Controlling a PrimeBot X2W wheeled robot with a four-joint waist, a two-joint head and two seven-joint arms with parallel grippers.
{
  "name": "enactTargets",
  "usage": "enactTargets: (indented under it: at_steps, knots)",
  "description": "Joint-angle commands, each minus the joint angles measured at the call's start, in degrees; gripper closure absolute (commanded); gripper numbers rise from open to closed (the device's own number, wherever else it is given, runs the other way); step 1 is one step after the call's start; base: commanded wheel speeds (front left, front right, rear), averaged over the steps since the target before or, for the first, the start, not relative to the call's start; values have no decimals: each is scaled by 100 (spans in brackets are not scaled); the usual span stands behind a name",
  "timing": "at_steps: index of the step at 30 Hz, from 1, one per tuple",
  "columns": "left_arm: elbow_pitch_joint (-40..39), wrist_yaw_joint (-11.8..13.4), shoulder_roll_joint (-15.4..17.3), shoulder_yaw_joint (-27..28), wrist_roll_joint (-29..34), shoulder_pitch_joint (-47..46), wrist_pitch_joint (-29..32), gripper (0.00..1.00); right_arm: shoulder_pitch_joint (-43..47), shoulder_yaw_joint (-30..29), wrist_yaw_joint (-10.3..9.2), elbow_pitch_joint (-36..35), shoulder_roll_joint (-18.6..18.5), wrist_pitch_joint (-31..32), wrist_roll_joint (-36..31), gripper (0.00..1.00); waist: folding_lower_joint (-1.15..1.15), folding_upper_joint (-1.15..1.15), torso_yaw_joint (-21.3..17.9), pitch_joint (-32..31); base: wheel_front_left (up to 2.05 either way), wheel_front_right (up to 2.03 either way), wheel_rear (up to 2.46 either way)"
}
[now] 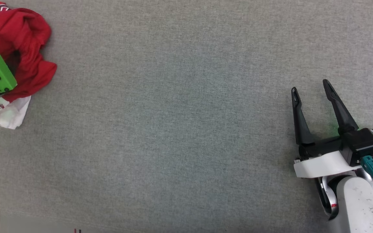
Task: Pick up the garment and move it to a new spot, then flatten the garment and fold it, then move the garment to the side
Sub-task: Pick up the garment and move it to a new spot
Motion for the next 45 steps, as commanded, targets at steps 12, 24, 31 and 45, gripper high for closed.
enactTargets:
  at_steps: [12,24,31,45]
  knots:
    - [-324,-17,605,-386,-156,18,-1358,100,75,-150,-6,631,55,-107,327,0,-1,-1,-217,-1106,0,0,0]
    - [-1523,-14,844,-1132,720,-471,-2073,100,479,-250,-6,849,56,-109,815,0,-1,-1,-662,-2193,0,0,0]
    - [-2258,-16,778,-2180,1233,-459,-2388,100,621,-531,-6,905,56,-109,1014,0,-1,-1,-1185,-2474,0,0,0]
    - [-2233,-17,-761,-4178,1066,439,-3163,100,794,-1163,-6,989,56,-109,1119,0,-1,-1,-2150,-2683,0,0,0]
